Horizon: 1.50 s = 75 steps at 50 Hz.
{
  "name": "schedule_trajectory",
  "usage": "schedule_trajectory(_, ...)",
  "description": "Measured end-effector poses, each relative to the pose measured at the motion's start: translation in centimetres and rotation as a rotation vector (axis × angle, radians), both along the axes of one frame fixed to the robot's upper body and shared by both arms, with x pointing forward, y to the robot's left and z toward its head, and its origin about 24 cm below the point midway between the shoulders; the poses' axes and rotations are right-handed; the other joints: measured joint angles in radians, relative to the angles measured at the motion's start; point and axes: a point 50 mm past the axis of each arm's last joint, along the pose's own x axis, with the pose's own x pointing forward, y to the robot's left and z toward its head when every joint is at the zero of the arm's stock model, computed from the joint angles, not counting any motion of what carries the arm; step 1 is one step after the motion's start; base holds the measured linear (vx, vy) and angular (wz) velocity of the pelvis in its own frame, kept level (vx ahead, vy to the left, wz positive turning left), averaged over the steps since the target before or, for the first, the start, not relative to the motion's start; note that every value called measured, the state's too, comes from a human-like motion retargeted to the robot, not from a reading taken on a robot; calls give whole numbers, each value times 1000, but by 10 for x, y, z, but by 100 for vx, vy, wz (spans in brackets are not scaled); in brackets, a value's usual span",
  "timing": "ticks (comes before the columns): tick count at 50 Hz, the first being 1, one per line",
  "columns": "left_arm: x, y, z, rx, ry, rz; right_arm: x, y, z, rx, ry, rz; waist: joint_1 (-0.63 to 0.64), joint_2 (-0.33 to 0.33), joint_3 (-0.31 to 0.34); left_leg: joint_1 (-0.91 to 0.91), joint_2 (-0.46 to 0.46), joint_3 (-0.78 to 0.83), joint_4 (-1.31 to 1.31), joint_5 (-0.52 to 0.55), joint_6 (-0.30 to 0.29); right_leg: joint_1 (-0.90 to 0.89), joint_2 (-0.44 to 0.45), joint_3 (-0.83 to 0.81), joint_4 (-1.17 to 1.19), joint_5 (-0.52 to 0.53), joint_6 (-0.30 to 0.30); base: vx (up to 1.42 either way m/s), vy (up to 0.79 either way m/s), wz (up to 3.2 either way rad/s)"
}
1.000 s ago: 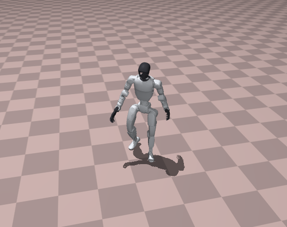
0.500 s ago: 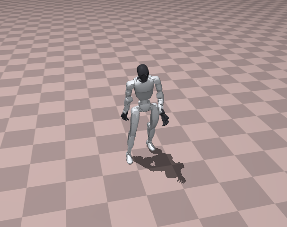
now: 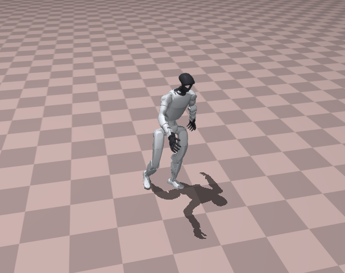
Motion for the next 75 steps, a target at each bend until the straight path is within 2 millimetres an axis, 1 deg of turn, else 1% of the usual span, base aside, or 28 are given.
schedule_trajectory(2,45,-1,1,-21,-78,-114,-5,24,-1,32,-87,76,2,-9,-5,15,-21,-52,-26,3,21,-55,8,-4,0,-14,-7,37,13,124)
schedule_trajectory(5,115,-14,8,-69,-199,-308,-20,50,-27,-86,-15,246,-37,-11,-10,25,-45,-164,-3,-14,36,-61,17,-27,-160,3,-16,39,10,193)
schedule_trajectory(8,191,-48,25,-114,-434,-461,-38,73,-74,-221,187,432,-115,-3,-4,52,-79,-310,3,-23,26,-8,19,-31,-471,98,6,41,4,254)
schedule_trajectory(12,282,-116,75,-108,-822,-730,-72,89,-155,-233,507,530,-222,8,30,124,-132,-517,-25,-25,5,46,-15,72,-765,294,118,44,-4,269)
schedule_trajectory(16,332,-189,146,-133,-1235,-893,-128,76,-239,-28,858,325,-267,73,14,156,-106,-676,-86,-5,-5,40,-32,52,-679,221,120,43,-10,210)
schedule_trajectory(19,339,-228,195,-232,-1514,-890,-181,54,-279,140,1144,133,-269,118,14,177,-91,-749,-111,14,-24,92,-55,-73,-652,156,103,41,-14,174)
schedule_trajectory(22,330,-245,220,-488,-1695,-631,-225,35,-294,243,1398,65,-226,148,21,180,-93,-708,-109,41,-44,133,-73,-139,-662,129,83,35,-15,101)
schedule_trajectory(25,315,-230,209,-634,-1683,-460,-240,26,-294,244,1557,126,-157,154,33,178,-115,-524,-131,75,-30,156,-94,-167,-683,129,91,32,-12,51)
schedule_trajectory(28,288,-193,164,-664,-1588,-43,-233,19,-290,169,1553,108,-110,147,49,140,-134,-300,-113,49,-38,167,-123,-209,-630,90,95,34,-8,59)
schedule_trajectory(30,257,-157,116,-478,-1406,-62,-228,17,-289,149,1493,77,-88,149,48,92,-127,-205,-79,17,-54,167,-136,-237,-549,47,87,37,-6,67)
schedule_trajectory(33,212,-109,57,-200,-1117,87,-197,14,-277,93,1341,45,-51,154,28,-21,-105,-208,-132,57,-4,209,-96,-276,-637,97,86,32,-4,62)
schedule_trajectory(35,160,-78,19,-44,-842,149,-190,11,-272,84,1280,13,-16,157,15,-77,-80,-182,-134,52,-39,196,-97,-294,-538,56,67,37,2,36)
schedule_trajectory(37,105,-49,-3,65,-578,231,-177,11,-267,53,1232,38,12,144,1,-128,-56,-136,-134,56,-54,217,-90,-305,-522,47,55,46,3,4)
schedule_trajectory(40,24,-15,-6,130,-259,356,-149,20,-253,-34,1155,119,60,122,16,-114,-9,-38,-134,82,-94,292,-64,-289,-528,47,30,50,4,-39)
schedule_trajectory(42,-6,-4,0,166,-163,407,-120,32,-237,-83,1040,167,57,96,15,-107,8,-55,-134,129,-43,327,-45,-284,-564,76,12,46,13,-13)
schedule_trajectory(45,-36,-4,2,168,-85,393,-92,50,-216,-34,843,175,39,86,21,-39,43,-87,-134,142,-35,331,-27,-275,-446,106,-38,49,19,3)
schedule_trajectory(48,-41,-16,-4,80,-17,205,-93,59,-213,222,699,142,-2,84,21,15,51,-113,-93,82,-68,242,-49,-259,-143,124,-87,49,21,59)
schedule_trajectory(52,5,-27,-13,-37,-56,-52,-124,64,-235,495,669,60,-42,40,1,-6,25,-196,21,-3,-58,33,-18,-115,141,78,-37,43,15,96)
schedule_trajectory(55,67,-42,-14,-113,-139,-242,-164,66,-264,521,818,50,-103,50,1,4,19,-298,74,-40,-62,1,-12,-167,86,39,-39,45,10,151)
schedule_trajectory(58,144,-68,-2,-132,-271,-455,-209,74,-292,453,1074,147,-161,40,1,3,-23,-383,90,-57,-54,-52,-33,-206,-73,26,-27,41,8,157)
schedule_trajectory(61,224,-103,27,-162,-506,-595,-255,82,-312,302,1364,316,-209,40,16,70,-57,-458,12,-40,-50,-55,-3,-180,-363,107,27,43,-3,129)
schedule_trajectory(64,300,-138,82,-146,-833,-721,-280,89,-320,246,1552,470,-280,31,33,125,-108,-538,-62,-18,-18,2,0,-113,-751,327,109,44,-5,127)
schedule_trajectory(65,314,-150,97,-150,-906,-773,-293,90,-322,325,1594,462,-304,32,34,141,-117,-560,-53,-32,-24,2,-9,-103,-772,364,137,49,-7,108)
schedule_trajectory(66,330,-159,117,-138,-1007,-789,-299,90,-323,204,1664,545,-316,47,33,156,-109,-572,-80,-26,-22,10,-4,-107,-797,371,131,49,-9,78)
schedule_trajectory(69,349,-183,155,-127,-1193,-879,-325,86,-326,182,1752,583,-345,81,-8,151,-101,-591,-36,-67,-25,-39,-24,-151,-626,212,118,50,-9,54)
schedule_trajectory(71,360,-194,183,-145,-1348,-830,-319,79,-324,166,1745,559,-359,108,-11,174,-92,-595,-47,-54,-16,11,-17,-170,-665,192,113,51,-13,33)
schedule_trajectory(73,359,-202,195,-179,-1434,-797,-318,70,-323,184,1722,477,-357,115,-13,179,-101,-561,24,-69,-31,34,-37,-180,-606,134,124,53,-12,9)
schedule_trajectory(75,362,-205,214,-255,-1555,-643,-292,60,-318,121,1676,432,-326,129,-1,203,-99,-510,-8,-33,-5,111,-11,-155,-732,175,122,49,-14,-47)
